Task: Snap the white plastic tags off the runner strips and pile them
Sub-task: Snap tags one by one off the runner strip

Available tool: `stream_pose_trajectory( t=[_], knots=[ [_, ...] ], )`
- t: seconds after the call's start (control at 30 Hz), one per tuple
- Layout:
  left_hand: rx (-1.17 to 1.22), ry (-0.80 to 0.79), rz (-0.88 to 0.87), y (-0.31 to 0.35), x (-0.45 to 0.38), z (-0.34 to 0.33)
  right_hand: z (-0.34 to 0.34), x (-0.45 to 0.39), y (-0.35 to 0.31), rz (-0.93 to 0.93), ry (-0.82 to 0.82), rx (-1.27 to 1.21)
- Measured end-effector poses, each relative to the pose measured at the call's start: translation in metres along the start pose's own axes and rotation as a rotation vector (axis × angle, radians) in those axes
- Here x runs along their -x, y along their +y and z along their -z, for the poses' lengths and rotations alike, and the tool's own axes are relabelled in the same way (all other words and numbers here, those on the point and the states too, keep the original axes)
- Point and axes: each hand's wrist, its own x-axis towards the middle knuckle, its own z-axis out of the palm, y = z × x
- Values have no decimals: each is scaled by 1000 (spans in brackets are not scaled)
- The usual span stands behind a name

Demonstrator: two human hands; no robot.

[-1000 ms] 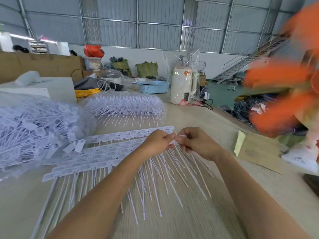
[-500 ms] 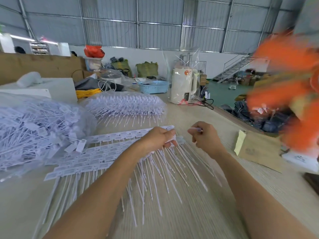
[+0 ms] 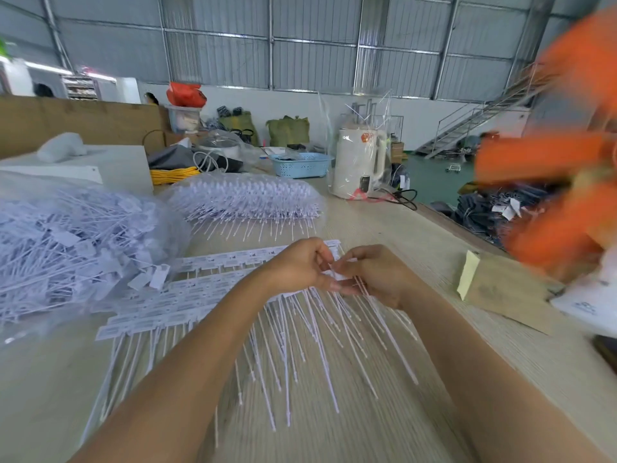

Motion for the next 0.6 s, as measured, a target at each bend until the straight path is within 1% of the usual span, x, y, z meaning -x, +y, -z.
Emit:
stream_pose_trajectory(
  t=[0.07,0.13,0.2,0.27,0.33,0.43,0.5,0.6],
  knots=[
    [-18,20,18,1,0,0,-2,-2,3,54,41,7],
    [-49,37,50,-1,0,1,-2,-3,5,81,67,-53],
    [-107,2,76,-4,3,3,-3,-5,6,108,73,-88],
    [-43,-34,101,-7,6,4,-4,-6,6,121,74,-69],
    [21,-10,109,-8,7,5,-4,-6,6,99,85,-57],
    [-17,31,96,-6,4,3,-3,-5,7,33,63,-67],
    [-15,53,105,-4,2,0,-3,-4,7,14,45,-38],
    [23,90,138,-1,0,-2,-5,-3,5,76,74,80]
  ],
)
